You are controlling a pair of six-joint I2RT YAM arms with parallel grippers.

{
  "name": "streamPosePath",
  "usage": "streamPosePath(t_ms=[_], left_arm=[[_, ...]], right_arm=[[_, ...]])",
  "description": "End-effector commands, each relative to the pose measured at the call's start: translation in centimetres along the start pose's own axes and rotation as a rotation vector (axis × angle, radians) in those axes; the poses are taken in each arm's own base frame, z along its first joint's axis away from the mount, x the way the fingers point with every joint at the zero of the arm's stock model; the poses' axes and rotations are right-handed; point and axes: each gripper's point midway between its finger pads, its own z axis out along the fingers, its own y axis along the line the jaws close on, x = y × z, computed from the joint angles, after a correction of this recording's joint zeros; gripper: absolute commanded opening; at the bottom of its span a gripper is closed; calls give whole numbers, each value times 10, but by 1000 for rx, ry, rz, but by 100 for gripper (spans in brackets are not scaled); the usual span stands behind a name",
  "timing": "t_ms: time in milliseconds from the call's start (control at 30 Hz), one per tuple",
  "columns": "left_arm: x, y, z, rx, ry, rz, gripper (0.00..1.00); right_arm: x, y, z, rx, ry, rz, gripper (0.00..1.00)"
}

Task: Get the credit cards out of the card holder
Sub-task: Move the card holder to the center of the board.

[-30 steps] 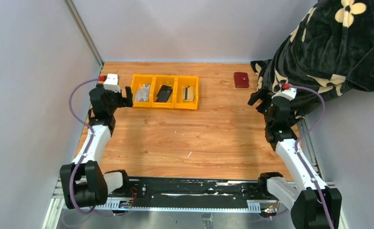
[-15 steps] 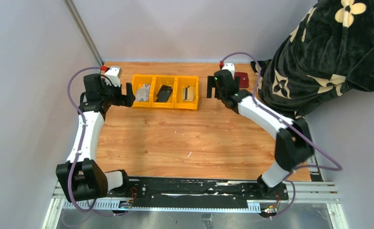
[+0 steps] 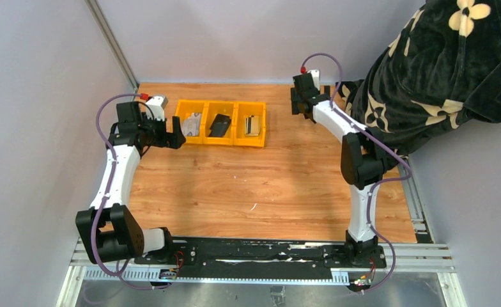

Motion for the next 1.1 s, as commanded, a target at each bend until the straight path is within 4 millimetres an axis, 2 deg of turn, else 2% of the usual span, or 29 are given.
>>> streamPosePath(t_ms=[0,333,567,833,1000,1067], left_arm=[[-8,-4,-2,34,5,4,100],[-3,-8,4,91,47,14,100],[-2,-9,3,105,68,31,100],[-3,1,-7,37,83,84,100],[-6,2,-10,28,86,91,100],[-6,2,-11,28,84,89,100]], right_arm=[[-2,-23,28,37,44,3,98],[17,-36,87,6,124,94,99],[14,-41,113,-13,142,128,99],[28,-41,138,-24,179,141,98],[39,-36,147,-34,213,136,91],[42,-34,145,-46,225,136,81]])
